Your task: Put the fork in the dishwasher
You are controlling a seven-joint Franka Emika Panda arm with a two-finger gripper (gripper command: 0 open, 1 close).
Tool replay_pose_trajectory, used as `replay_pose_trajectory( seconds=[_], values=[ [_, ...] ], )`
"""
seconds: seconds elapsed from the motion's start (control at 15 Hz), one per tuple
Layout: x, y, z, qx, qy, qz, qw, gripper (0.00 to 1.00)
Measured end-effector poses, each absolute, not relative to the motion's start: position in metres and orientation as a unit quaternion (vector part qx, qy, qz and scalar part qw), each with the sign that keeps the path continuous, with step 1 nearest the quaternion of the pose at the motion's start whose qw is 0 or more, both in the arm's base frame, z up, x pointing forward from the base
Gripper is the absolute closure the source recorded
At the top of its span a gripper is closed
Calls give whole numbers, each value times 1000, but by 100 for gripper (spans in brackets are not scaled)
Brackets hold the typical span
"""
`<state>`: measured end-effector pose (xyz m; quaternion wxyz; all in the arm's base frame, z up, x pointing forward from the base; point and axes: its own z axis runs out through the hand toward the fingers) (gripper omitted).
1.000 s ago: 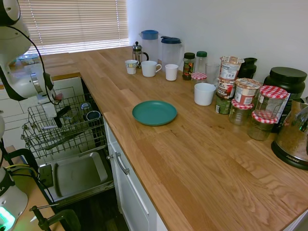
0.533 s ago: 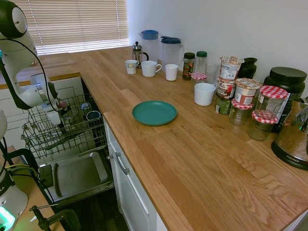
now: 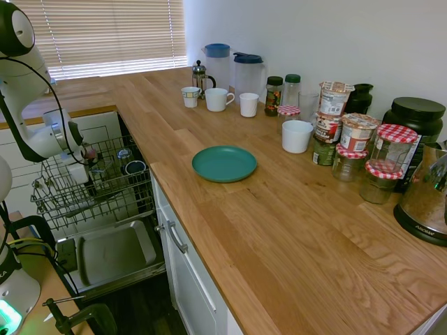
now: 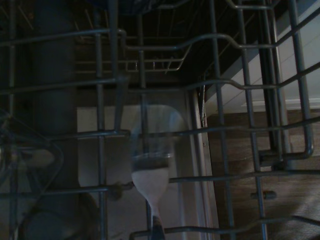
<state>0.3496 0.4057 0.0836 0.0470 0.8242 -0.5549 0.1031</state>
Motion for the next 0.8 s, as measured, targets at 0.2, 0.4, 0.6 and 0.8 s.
replay_pose_trajectory(
  seconds=[0.2,0.4,0.6,0.8],
  values=[
    [345,400,91,819,-561,110,47,0],
    [332,395,130,814,-568,117,27,0],
    [319,384,171,810,-572,129,17,0],
    [307,375,208,808,-571,143,17,0]
  ],
)
